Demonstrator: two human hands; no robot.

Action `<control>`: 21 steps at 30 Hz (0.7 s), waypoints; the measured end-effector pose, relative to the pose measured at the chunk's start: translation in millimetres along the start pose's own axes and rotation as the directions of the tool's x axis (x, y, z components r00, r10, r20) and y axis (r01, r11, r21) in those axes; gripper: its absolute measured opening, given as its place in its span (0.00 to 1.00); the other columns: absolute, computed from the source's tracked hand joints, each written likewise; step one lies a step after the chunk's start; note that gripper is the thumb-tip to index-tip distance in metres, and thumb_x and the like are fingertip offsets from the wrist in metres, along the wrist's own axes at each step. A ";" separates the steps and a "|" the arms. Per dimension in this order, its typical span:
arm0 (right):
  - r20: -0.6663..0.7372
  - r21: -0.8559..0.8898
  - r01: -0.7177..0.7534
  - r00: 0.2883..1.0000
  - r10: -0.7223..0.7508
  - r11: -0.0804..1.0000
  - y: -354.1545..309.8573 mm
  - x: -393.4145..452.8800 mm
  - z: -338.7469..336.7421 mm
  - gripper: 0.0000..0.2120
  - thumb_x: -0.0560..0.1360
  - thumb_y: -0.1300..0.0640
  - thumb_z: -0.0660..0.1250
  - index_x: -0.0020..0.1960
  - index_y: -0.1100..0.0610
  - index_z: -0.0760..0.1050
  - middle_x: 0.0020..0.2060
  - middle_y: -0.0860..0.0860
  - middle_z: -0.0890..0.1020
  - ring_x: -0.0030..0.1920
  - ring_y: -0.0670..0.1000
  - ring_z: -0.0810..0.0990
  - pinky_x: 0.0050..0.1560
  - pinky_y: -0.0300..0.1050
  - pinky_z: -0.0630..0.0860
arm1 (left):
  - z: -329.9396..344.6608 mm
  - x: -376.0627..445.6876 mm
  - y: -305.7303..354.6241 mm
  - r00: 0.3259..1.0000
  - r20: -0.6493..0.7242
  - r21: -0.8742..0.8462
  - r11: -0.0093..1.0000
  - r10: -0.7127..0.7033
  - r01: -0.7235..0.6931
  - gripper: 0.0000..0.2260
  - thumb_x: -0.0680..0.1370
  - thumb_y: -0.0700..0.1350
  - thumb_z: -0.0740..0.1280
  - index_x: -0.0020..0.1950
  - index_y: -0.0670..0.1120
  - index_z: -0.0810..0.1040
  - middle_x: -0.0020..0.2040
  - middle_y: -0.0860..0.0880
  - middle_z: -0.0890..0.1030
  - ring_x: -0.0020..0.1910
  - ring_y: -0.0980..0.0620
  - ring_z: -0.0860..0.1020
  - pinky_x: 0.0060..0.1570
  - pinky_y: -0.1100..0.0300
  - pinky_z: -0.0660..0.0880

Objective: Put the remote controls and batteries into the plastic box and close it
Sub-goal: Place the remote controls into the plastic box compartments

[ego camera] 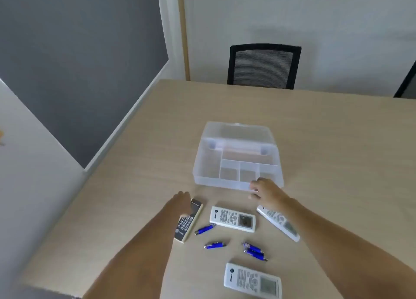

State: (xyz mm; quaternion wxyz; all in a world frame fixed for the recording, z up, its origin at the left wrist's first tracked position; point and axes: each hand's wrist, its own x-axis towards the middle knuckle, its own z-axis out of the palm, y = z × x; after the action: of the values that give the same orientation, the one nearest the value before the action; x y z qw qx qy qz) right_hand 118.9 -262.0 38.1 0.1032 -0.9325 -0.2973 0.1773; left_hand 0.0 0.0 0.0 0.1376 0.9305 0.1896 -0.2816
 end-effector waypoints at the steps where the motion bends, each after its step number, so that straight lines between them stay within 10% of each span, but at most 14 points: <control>1: 0.076 -0.038 0.001 0.997 0.002 0.999 -0.6 -3.2 13.7 0.17 0.76 0.52 0.65 0.60 0.62 0.75 0.57 0.58 0.77 0.59 0.58 0.76 0.57 0.47 0.72 | 11.2 -4.5 -1.1 0.999 0.024 0.032 0.998 -0.046 0.046 0.23 0.77 0.46 0.64 0.70 0.40 0.64 0.68 0.41 0.68 0.68 0.42 0.70 0.64 0.51 0.70; 14: 0.237 -0.318 0.180 0.966 -0.106 0.931 -6.6 6.0 101.7 0.23 0.73 0.54 0.66 0.64 0.61 0.67 0.60 0.59 0.72 0.57 0.57 0.73 0.58 0.52 0.74 | 50.5 9.6 -10.8 0.976 -0.034 -0.286 0.938 -0.216 0.197 0.29 0.71 0.51 0.71 0.65 0.42 0.62 0.59 0.42 0.75 0.57 0.40 0.77 0.49 0.53 0.76; 18: 0.320 -0.050 0.174 0.936 -0.149 0.983 -1.5 10.3 78.5 0.24 0.73 0.55 0.64 0.66 0.60 0.62 0.60 0.58 0.72 0.58 0.55 0.71 0.54 0.45 0.71 | 5.8 24.2 -11.7 0.925 -0.302 -0.620 0.784 -0.230 -0.007 0.18 0.67 0.45 0.71 0.49 0.49 0.64 0.37 0.52 0.77 0.33 0.51 0.77 0.24 0.64 0.70; 21: 0.199 0.179 0.238 0.942 -0.272 0.955 2.2 13.4 39.7 0.26 0.72 0.53 0.64 0.67 0.55 0.61 0.52 0.51 0.74 0.51 0.49 0.70 0.47 0.36 0.65 | -42.0 49.9 9.6 0.871 -0.463 -0.673 0.705 -0.165 -0.224 0.22 0.68 0.49 0.74 0.52 0.55 0.63 0.37 0.60 0.76 0.33 0.62 0.77 0.21 0.73 0.67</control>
State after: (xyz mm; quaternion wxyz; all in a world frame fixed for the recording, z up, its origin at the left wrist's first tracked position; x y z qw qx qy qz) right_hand 114.6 -252.4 -2.5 0.1628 -0.8497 -0.4110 0.2873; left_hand 62.4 20.5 6.5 0.4357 0.8479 0.2959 0.0612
